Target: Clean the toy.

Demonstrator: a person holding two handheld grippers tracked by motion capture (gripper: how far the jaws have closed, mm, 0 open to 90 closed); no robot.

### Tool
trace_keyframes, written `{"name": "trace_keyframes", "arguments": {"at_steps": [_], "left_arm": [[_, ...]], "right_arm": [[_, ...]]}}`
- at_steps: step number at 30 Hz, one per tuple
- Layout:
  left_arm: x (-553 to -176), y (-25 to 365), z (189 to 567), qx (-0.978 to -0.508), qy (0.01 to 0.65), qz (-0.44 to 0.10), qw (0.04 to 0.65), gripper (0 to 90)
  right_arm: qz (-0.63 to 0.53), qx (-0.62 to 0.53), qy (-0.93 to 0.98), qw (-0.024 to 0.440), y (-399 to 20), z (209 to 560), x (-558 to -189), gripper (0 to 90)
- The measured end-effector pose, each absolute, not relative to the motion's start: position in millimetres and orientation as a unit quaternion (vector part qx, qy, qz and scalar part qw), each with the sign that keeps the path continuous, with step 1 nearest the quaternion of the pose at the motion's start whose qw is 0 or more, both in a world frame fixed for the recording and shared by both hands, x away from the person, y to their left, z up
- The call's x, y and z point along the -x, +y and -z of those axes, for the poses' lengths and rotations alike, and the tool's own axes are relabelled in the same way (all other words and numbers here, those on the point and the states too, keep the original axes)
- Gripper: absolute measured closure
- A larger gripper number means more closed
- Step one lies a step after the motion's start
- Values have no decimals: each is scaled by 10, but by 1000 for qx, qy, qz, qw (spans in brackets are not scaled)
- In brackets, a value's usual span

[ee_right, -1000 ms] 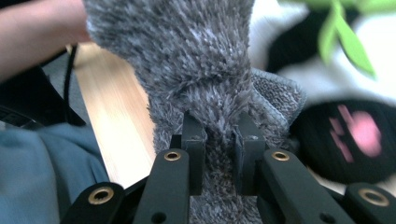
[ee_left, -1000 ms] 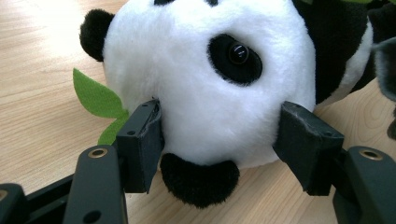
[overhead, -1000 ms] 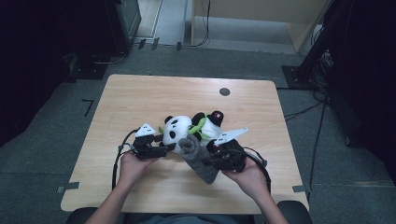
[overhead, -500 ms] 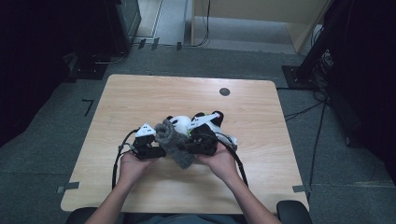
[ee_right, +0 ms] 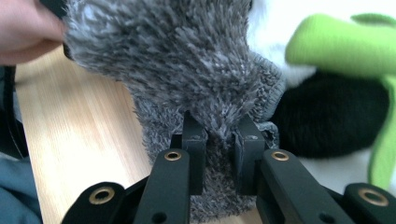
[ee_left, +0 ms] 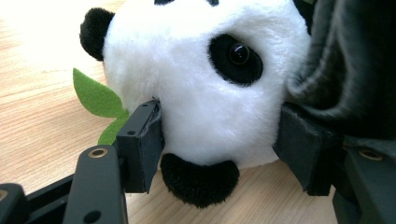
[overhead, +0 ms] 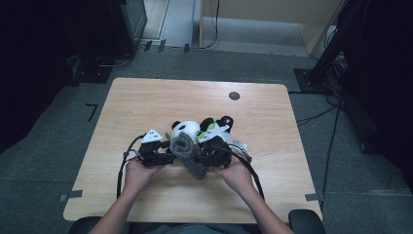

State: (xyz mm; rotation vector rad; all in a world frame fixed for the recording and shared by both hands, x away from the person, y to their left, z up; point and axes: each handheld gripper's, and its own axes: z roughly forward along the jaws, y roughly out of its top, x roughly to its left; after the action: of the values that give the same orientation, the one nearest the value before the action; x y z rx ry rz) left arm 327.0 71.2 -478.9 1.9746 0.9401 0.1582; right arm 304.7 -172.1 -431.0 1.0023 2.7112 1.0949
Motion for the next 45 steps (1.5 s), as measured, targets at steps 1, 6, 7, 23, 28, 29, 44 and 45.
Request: {"name": "trace_keyframes", "arguments": {"at_steps": [1, 6, 7, 23, 28, 29, 44, 45], "left_arm": [[-3270, 712, 4789, -801, 382, -64, 457, 353], [-3270, 713, 4789, -801, 381, -64, 457, 352], [-3270, 713, 4789, -801, 381, -64, 457, 352], [-3273, 713, 4787, -801, 382, -64, 457, 352], [-3269, 704, 4784, -801, 382, -68, 455, 354], [-3269, 704, 4784, -801, 382, -69, 455, 354], [-3271, 702, 4784, -802, 382, -69, 455, 354], [-3271, 701, 4783, -802, 382, -69, 455, 354]], "right_arm": [[-351, -325, 878, 25, -1735, 4311, -3033, 798], [-340, -327, 881, 26, -1823, 4322, -2958, 798], [-339, -329, 881, 26, -1846, 4321, -2940, 798], [-322, -351, 879, 33, -2324, 4309, -2724, 795], [-334, -358, 871, 37, -2479, 4256, -2675, 794], [-337, -359, 869, 38, -2500, 4240, -2664, 795], [-397, -370, 837, 71, -2742, 3877, -2631, 794], [-399, -375, 834, 72, -2765, 3865, -2646, 794]]}}
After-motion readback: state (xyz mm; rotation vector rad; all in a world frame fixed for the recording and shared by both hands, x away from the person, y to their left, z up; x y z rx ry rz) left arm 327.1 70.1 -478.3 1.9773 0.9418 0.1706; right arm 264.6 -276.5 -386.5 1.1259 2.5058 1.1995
